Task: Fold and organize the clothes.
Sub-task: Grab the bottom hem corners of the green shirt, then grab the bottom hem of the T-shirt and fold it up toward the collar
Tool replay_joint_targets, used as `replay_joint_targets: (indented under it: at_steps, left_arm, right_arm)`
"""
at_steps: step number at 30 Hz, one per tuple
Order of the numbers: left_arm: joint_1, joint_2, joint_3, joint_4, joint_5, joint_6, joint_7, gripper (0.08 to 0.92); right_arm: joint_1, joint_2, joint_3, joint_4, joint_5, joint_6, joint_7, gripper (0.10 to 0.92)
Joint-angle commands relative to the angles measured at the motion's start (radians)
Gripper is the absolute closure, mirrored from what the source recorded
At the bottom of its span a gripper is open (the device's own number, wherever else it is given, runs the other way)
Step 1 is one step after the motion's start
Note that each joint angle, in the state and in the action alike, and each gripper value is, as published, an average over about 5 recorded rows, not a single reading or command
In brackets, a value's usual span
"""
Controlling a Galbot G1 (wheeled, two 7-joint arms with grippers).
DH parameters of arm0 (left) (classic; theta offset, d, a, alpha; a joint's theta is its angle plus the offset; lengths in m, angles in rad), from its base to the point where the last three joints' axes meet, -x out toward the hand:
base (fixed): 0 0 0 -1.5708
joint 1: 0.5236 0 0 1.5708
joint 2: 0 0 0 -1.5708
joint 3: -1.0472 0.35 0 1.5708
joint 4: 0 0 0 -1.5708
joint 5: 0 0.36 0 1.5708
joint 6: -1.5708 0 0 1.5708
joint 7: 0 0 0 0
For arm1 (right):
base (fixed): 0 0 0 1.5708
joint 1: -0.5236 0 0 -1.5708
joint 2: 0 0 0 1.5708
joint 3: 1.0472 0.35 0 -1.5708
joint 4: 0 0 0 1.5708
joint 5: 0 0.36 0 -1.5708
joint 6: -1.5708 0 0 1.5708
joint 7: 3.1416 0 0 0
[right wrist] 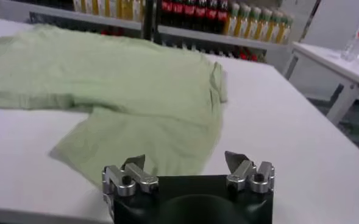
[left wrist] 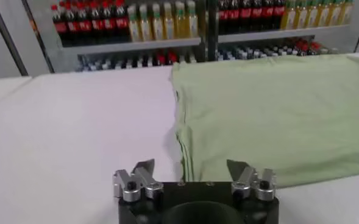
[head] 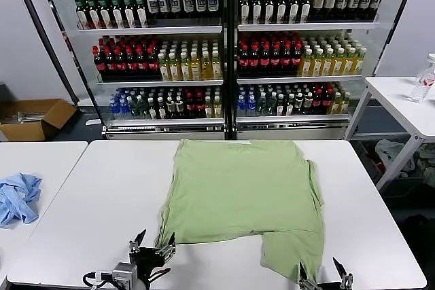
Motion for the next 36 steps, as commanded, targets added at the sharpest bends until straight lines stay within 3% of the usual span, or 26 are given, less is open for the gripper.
replay_joint_targets:
  at_steps: [1, 15, 23, 30, 36]
  left_arm:
    - [-0.021, 0.006, 0.002, 0.036, -0.103, 0.034, -0.013, 0.438]
    - [-0.021, 0.003, -0.001, 0.054, -0.162, 0.033, -0.024, 0.817]
    - [0.001, 0.002, -0.034, -0.050, -0.231, -0.060, 0.006, 0.853]
    - [0.004, 0.023, -0.096, -0.127, -0.332, -0.129, 0.027, 0.850]
    - [-0.050, 0.060, -0.108, -0.089, -0.394, -0.148, 0.046, 0.852]
  right_arm:
    - [-0.008, 0.001, -0.017, -0.022, 0.035, -0.018, 0.003, 0.320]
    - [-0.011, -0.007, -0.012, -0.017, 0.074, -0.012, -0.003, 0.691]
    - [0.020, -0.022, 0.048, 0.038, 0.088, 0.071, -0.038, 0.908]
    - [0.102, -0.060, 0.131, 0.088, 0.177, 0.110, -0.055, 0.919]
    - [0.218, -0.093, 0.155, 0.057, 0.239, 0.107, -0.055, 0.919]
